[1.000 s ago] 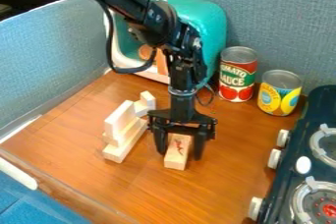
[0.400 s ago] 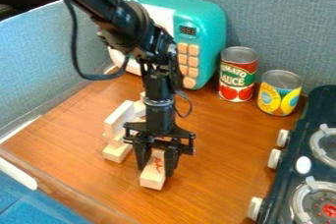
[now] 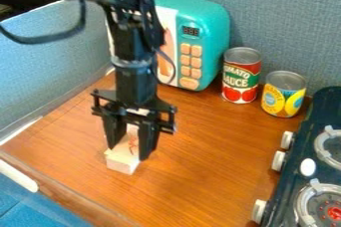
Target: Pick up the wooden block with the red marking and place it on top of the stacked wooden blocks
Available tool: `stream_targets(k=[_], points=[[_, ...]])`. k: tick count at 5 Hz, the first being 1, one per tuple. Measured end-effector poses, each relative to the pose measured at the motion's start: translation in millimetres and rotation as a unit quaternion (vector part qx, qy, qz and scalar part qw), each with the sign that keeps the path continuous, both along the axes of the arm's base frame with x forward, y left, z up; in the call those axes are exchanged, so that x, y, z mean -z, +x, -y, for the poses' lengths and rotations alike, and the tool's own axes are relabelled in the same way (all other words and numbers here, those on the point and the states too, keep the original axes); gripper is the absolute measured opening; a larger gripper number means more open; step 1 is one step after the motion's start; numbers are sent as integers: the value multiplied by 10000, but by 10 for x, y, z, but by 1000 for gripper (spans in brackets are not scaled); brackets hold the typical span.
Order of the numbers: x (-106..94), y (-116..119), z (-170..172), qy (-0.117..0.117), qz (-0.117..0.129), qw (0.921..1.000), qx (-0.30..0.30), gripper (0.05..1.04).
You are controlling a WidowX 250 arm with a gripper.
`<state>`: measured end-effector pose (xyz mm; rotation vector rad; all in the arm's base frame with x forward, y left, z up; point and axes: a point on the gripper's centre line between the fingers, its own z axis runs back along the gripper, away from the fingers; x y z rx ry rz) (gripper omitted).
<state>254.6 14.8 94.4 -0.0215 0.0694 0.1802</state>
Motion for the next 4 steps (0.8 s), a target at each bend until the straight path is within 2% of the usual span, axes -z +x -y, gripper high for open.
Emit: stream_targets(k=[1, 2, 4], points=[[-59, -27, -141, -29, 57, 10000, 17, 563], [20, 162, -264, -143, -77, 9998, 134, 563], [143, 453, -619, -183, -261, 9995, -83, 563]])
